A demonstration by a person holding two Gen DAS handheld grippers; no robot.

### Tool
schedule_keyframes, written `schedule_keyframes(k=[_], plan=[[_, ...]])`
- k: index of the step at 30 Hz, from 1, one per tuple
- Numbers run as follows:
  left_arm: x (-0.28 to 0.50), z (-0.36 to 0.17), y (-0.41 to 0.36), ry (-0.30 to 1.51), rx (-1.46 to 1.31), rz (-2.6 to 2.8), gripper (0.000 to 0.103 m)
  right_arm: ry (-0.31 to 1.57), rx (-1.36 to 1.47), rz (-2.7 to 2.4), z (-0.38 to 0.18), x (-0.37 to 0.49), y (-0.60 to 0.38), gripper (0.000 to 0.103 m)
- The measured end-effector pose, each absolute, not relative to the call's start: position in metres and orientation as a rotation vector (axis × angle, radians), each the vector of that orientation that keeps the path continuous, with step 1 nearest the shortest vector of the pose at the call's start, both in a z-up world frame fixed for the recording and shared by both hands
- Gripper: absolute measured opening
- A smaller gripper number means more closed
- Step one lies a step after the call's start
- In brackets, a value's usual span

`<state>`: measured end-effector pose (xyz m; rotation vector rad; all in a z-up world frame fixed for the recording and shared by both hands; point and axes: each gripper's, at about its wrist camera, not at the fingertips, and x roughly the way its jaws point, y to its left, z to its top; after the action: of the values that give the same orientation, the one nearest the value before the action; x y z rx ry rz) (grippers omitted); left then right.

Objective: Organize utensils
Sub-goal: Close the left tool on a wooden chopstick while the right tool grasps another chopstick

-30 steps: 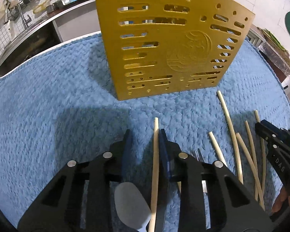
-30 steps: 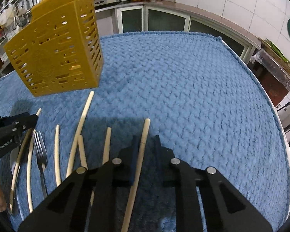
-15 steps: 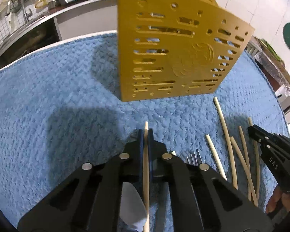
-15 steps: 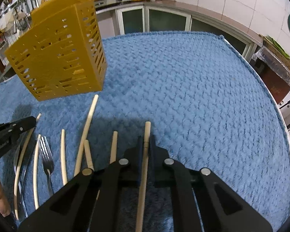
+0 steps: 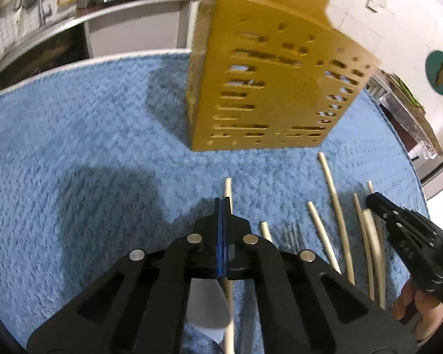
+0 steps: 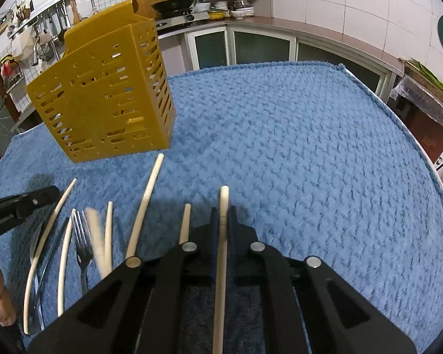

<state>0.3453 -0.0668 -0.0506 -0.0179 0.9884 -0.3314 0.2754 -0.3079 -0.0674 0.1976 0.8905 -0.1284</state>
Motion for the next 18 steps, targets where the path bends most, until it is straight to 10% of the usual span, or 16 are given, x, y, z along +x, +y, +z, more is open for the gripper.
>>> schedule_keyframes(k=[18], plan=[[0.328, -0.065, -0.104, 0.928, 0.216, -0.249, 0.012, 0.891, 0.191, -0.139, -0.072, 0.271, -0.307, 0.006]])
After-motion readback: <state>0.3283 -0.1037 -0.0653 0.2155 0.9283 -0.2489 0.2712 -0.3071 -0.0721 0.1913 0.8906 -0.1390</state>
